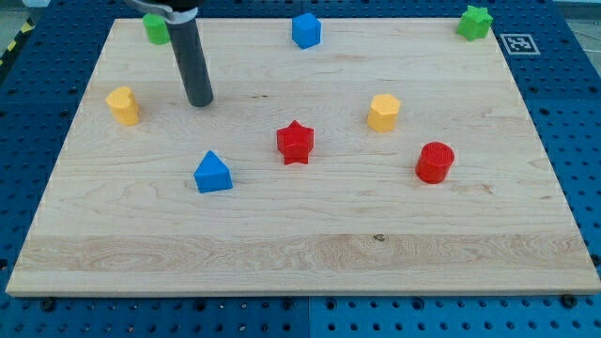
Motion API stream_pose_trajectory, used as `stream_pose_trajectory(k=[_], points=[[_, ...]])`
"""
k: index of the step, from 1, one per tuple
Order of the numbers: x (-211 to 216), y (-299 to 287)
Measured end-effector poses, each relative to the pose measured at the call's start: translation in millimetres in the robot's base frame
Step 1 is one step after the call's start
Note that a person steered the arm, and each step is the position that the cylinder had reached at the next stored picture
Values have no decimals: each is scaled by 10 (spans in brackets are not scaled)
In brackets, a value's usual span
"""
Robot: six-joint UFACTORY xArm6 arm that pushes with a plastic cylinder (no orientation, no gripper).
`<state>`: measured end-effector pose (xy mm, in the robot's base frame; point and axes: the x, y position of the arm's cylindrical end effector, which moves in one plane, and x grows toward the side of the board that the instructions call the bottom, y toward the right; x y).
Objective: Move the blue triangle closer to the red circle
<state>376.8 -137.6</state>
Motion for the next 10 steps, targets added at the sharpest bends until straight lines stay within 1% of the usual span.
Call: stream_pose_trajectory(k=[4, 6, 7, 9, 10], points=[[586, 0], [1098, 0], [1192, 43], [1297, 434], [1356, 524]])
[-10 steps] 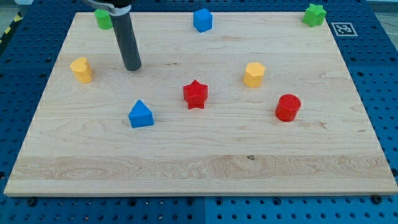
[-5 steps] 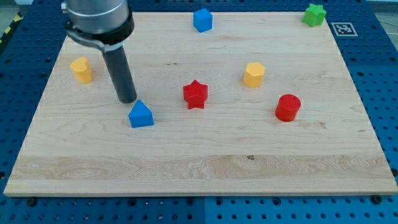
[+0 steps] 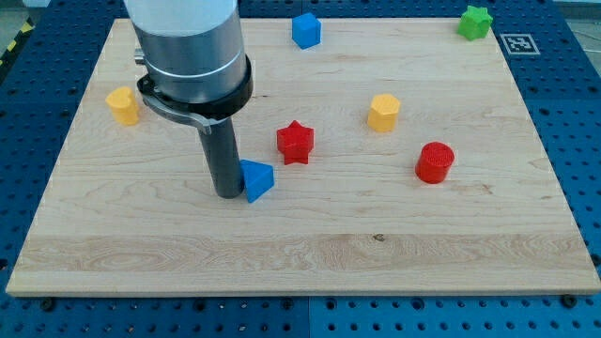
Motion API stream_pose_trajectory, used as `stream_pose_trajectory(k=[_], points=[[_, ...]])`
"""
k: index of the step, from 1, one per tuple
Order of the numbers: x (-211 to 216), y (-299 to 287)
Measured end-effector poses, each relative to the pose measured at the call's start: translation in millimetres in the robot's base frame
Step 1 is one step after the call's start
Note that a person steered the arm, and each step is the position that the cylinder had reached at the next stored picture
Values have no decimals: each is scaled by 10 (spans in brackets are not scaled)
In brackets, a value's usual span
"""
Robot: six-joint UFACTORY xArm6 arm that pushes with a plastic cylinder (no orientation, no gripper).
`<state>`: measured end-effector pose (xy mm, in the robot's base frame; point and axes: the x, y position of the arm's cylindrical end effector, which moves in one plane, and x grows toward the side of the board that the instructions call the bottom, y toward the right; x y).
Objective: Move the blue triangle closer to the red circle
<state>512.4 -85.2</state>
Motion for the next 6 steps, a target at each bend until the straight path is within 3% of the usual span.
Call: stream_pose_trajectory(k=[6], points=[[-48, 154]])
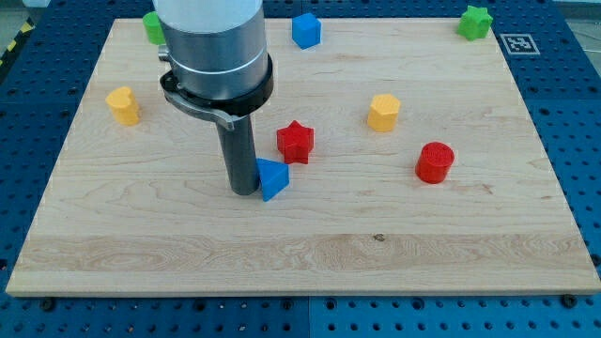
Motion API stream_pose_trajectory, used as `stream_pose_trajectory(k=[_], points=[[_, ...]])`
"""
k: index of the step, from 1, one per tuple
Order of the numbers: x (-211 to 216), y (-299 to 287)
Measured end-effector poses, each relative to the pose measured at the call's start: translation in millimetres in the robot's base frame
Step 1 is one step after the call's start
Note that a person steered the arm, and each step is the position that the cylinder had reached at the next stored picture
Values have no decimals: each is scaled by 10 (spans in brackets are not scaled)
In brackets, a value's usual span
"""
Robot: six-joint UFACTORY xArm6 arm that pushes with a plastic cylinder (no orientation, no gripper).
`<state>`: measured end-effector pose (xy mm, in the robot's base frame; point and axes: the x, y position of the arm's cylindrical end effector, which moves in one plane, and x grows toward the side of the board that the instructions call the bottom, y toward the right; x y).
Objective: Move the blue triangle closer to the red circle
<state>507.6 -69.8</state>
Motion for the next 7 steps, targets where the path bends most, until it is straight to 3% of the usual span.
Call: stream_pose_trajectory(k=[7], points=[[-152, 355]])
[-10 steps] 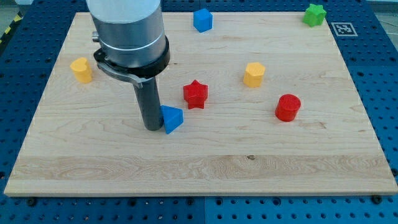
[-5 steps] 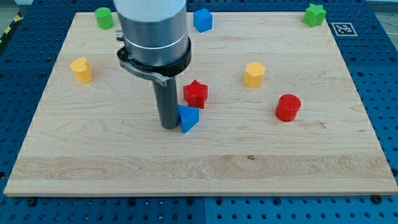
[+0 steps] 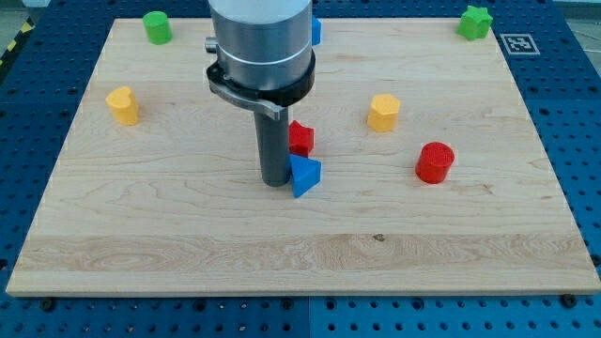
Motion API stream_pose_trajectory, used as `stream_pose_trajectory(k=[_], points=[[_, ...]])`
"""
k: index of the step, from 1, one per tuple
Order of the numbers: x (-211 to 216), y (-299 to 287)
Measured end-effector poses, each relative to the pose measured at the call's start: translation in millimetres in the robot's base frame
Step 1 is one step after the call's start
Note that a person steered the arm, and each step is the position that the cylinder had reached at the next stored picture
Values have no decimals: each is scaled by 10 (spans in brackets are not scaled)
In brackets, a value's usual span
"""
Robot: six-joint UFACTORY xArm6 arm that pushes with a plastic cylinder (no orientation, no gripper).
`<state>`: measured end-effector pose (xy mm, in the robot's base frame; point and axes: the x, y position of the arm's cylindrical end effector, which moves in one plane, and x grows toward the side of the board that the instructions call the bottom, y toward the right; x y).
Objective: Move the blue triangle closer to the red circle
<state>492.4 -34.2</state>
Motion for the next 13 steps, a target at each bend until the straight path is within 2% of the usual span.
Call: stream_pose_trajectory(k=[6, 9, 13], points=[[126, 973], [635, 1057], [647, 1461]])
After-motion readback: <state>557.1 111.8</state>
